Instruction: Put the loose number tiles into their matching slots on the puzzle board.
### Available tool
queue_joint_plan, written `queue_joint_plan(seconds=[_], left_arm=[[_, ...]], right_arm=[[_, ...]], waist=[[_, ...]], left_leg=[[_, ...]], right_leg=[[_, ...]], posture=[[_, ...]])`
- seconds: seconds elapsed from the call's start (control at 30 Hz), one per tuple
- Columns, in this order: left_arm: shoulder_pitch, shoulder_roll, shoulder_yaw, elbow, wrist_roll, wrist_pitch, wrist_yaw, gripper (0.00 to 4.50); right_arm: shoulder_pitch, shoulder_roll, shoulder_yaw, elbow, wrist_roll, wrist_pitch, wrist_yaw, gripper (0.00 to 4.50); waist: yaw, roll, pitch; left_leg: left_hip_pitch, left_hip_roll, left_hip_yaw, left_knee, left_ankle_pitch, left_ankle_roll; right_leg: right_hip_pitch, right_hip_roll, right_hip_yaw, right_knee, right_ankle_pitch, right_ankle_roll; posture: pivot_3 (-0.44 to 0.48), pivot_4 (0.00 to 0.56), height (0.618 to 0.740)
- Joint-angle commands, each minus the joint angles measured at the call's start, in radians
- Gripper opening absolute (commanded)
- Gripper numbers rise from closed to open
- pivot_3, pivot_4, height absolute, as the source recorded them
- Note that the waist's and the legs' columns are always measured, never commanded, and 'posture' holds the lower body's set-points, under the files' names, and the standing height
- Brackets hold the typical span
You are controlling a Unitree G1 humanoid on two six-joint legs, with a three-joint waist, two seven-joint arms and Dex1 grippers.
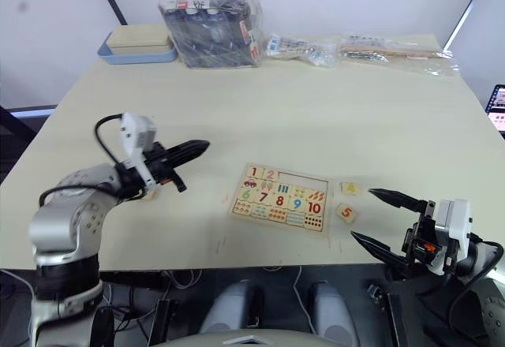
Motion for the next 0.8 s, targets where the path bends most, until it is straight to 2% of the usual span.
queue_joint_plan(seconds=[0.03, 0.17, 0.27, 0.37, 0.43, 0.5, 0.53, 0.57, 0.67, 0.7, 0.8], left_arm=[[0.097, -0.018, 0.136, -0.086, -0.083, -0.026, 0.061, 0.05], [0.293, -0.057, 0.255, -0.080, -0.079, -0.140, 0.074, 0.05], [0.392, -0.070, 0.286, -0.057, -0.090, -0.210, 0.081, 0.05], [0.472, -0.080, 0.317, -0.041, -0.133, -0.251, 0.063, 0.89], [0.525, -0.079, 0.316, -0.027, -0.129, -0.293, 0.047, 1.94], [0.566, -0.090, 0.317, -0.011, -0.130, -0.321, 0.045, 2.59], [0.581, -0.091, 0.316, -0.003, -0.127, -0.335, 0.045, 3.13], [0.591, -0.092, 0.314, 0.002, -0.127, -0.345, 0.047, 3.24], [0.626, -0.097, 0.302, 0.011, -0.120, -0.373, 0.049, 4.27], [0.638, -0.099, 0.296, 0.016, -0.116, -0.384, 0.048, 4.41], [0.673, -0.107, 0.275, -0.003, -0.115, -0.396, 0.065, 4.41]], right_arm=[[-0.021, -0.001, -0.040, 0.017, 0.022, -0.003, -0.007, 4.50], [-0.032, 0.007, -0.068, 0.100, -0.011, -0.052, 0.001, 4.50], [-0.030, 0.005, -0.086, 0.159, -0.016, -0.070, 0.021, 4.50], [-0.029, 0.004, -0.110, 0.210, -0.016, -0.083, 0.029, 4.50], [-0.024, 0.001, -0.120, 0.235, -0.019, -0.093, 0.046, 4.50], [-0.014, -0.003, -0.133, 0.264, -0.022, -0.101, 0.060, 4.50], [-0.009, -0.004, -0.137, 0.278, -0.028, -0.108, 0.065, 4.50], [-0.006, -0.006, -0.140, 0.290, -0.034, -0.116, 0.070, 4.50], [0.003, -0.013, -0.154, 0.326, -0.047, -0.133, 0.085, 4.50], [0.004, -0.015, -0.159, 0.341, -0.054, -0.141, 0.092, 4.50], [0.000, -0.023, -0.164, 0.366, -0.057, -0.145, 0.106, 4.50]], waist=[[0.008, 0.000, 0.000], [-0.001, -0.001, -0.002], [0.001, -0.002, -0.002], [0.006, -0.003, -0.003], [0.006, -0.003, -0.003], [0.004, -0.002, -0.003], [0.003, -0.002, -0.003], [0.003, -0.002, -0.003], [0.003, -0.002, -0.003], [0.003, -0.002, -0.003], [0.003, -0.002, -0.004]], left_leg=[[0.001, 0.000, 0.000, 0.000, 0.000, 0.000], [0.001, -0.001, 0.000, 0.000, 0.000, 0.000], [0.001, -0.001, 0.003, 0.000, -0.001, 0.001], [0.001, -0.001, 0.002, 0.000, -0.001, 0.001], [0.001, -0.001, 0.002, 0.000, -0.001, 0.001], [0.001, -0.001, 0.002, 0.000, -0.001, 0.001], [0.001, -0.001, 0.003, 0.000, -0.001, 0.001], [0.001, -0.001, 0.003, -0.001, -0.001, 0.001], [0.001, -0.001, 0.003, -0.001, -0.001, 0.001], [0.001, -0.001, 0.003, -0.001, -0.001, 0.001], [0.001, -0.001, 0.003, -0.001, -0.001, 0.001]], right_leg=[[0.000, 0.000, 0.000, 0.000, 0.000, 0.000], [0.001, -0.001, 0.000, -0.001, 0.000, 0.000], [0.001, -0.003, 0.000, -0.002, 0.000, 0.000], [0.001, -0.004, 0.000, -0.002, 0.000, -0.001], [0.001, -0.005, -0.001, -0.002, 0.000, -0.001], [0.001, -0.004, -0.001, -0.002, 0.000, -0.001], [0.001, -0.005, -0.001, -0.002, 0.000, -0.001], [0.001, -0.005, 0.000, -0.002, 0.000, -0.001], [0.000, -0.005, 0.000, -0.003, 0.000, -0.001], [0.000, -0.005, 0.000, -0.003, -0.001, -0.001], [-0.002, -0.005, 0.000, -0.003, -0.001, -0.001]], posture=[[0.000, 0.150, 0.740], [0.000, 0.150, 0.740], [0.000, 0.150, 0.740], [0.000, 0.150, 0.740], [0.000, 0.150, 0.740], [0.000, 0.150, 0.740], [0.000, 0.150, 0.740], [0.000, 0.150, 0.740], [0.000, 0.150, 0.740], [0.000, 0.150, 0.740], [0.000, 0.150, 0.740]])
